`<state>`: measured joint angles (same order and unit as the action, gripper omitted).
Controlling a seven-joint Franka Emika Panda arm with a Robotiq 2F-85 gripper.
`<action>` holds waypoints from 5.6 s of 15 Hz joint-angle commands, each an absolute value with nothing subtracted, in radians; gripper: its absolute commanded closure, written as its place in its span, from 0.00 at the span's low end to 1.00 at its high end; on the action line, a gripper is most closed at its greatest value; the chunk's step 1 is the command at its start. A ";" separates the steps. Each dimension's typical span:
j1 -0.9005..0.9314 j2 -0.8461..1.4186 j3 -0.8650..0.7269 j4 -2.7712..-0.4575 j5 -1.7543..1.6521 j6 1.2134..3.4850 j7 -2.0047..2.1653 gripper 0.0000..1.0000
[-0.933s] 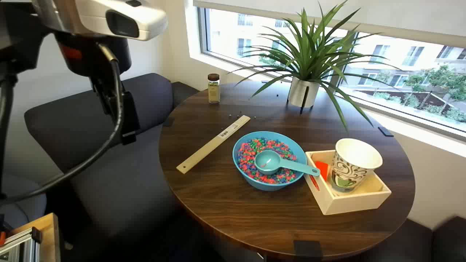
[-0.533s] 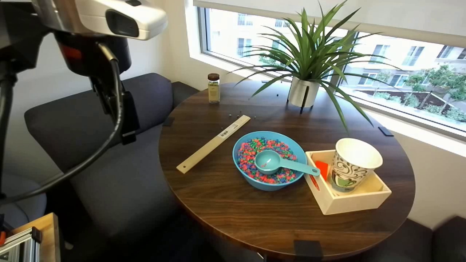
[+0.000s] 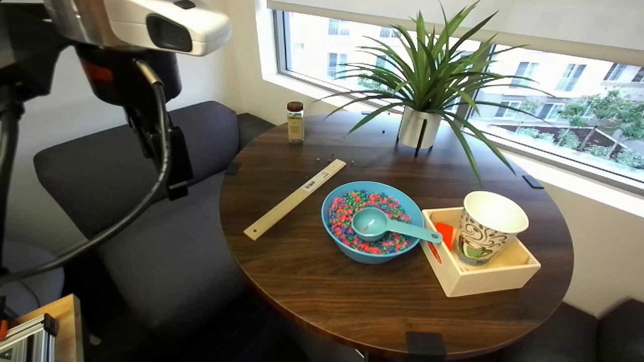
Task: Remove the paper cup from the wooden box and put it on the table
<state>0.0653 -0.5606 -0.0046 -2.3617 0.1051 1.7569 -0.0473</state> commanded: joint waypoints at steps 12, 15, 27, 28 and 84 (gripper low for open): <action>-0.152 -0.502 -0.103 -2.166 -0.042 1.813 0.085 0.00; -0.196 -0.395 -0.118 -2.025 -0.064 1.910 0.153 0.00; -0.196 -0.237 -0.116 -1.857 -0.058 1.972 0.298 0.00; -0.195 -0.205 -0.110 -1.835 -0.051 1.990 0.341 0.00; -0.154 0.545 -0.192 -1.245 0.024 2.065 0.573 0.99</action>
